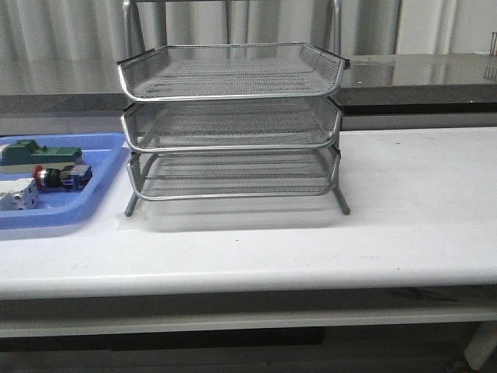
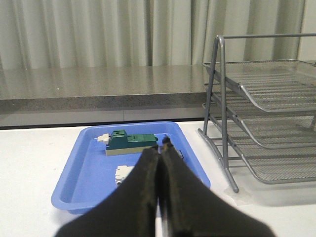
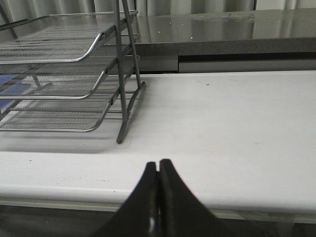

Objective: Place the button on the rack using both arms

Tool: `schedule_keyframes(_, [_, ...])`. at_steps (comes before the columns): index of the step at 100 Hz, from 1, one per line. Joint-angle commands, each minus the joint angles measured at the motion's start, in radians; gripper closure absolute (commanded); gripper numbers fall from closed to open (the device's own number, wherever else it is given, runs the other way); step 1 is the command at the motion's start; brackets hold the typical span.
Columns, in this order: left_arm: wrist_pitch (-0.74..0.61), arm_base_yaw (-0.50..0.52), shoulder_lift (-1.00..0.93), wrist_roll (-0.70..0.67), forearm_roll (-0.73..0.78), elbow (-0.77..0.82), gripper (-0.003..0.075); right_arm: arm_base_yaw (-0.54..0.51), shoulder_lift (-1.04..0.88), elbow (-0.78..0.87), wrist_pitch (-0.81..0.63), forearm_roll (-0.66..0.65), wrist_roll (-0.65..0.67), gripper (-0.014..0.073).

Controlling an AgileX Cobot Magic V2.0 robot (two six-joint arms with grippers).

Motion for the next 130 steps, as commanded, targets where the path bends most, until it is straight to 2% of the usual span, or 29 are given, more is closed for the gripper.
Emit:
schedule_keyframes(1, [-0.087,-0.006,-0.032,-0.005,-0.008,0.056,0.0741,-0.008,-0.02,-0.02,-0.086,-0.011,-0.002,0.0661])
schedule_keyframes(80, [-0.087,-0.006,-0.032,-0.005,-0.008,0.056,0.0741,-0.008,-0.02,-0.02,-0.098,-0.018,-0.01,0.0661])
schedule_keyframes(102, [-0.087,-0.006,-0.032,-0.005,-0.008,0.056,0.0741,-0.008,-0.02,-0.026,-0.184,-0.017,-0.007,0.0661])
schedule_keyframes(115, [-0.087,-0.006,-0.032,-0.005,-0.008,0.056,0.0741,-0.008,-0.005,-0.074,-0.085,-0.006,-0.003,0.0661])
schedule_keyframes(130, [-0.087,-0.006,-0.032,-0.005,-0.008,0.056,0.0741,-0.008,0.069,-0.165,-0.02,0.103,-0.003,0.0661])
